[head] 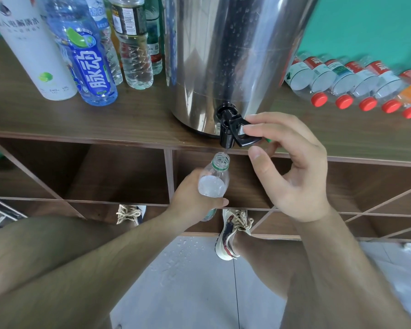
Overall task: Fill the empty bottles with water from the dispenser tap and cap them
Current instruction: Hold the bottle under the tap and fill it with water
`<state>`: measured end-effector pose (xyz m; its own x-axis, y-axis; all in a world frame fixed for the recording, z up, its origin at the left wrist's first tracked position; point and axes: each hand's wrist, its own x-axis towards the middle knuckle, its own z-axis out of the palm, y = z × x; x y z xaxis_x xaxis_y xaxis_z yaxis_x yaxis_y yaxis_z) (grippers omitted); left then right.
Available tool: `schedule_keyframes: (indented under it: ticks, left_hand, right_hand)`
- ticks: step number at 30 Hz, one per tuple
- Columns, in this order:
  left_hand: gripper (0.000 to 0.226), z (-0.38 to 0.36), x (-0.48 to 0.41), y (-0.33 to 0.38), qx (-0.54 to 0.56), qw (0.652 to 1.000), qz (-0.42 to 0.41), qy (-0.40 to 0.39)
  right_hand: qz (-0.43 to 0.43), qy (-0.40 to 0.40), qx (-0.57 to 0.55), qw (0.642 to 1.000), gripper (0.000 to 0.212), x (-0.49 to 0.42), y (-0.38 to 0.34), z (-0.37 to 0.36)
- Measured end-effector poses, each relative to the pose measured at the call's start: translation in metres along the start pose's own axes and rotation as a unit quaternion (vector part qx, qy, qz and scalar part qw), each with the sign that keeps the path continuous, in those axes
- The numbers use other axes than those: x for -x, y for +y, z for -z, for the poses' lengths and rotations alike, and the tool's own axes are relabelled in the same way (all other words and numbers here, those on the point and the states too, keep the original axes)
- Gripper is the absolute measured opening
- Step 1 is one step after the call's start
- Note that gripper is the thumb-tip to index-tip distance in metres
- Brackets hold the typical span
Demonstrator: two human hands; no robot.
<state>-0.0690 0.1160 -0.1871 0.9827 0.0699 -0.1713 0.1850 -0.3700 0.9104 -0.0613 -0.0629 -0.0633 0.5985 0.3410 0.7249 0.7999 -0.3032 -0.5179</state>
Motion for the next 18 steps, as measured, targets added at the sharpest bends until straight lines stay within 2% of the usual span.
schedule_keyframes:
  ticks: [18]
  left_hand:
    - [0.069,0.0003,-0.0001,0.0003,-0.012,1.0,-0.01,-0.003]
  right_hand:
    - [0.0,0.002,0.004,1.0,0.02,-0.0001,-0.0003,-0.0011]
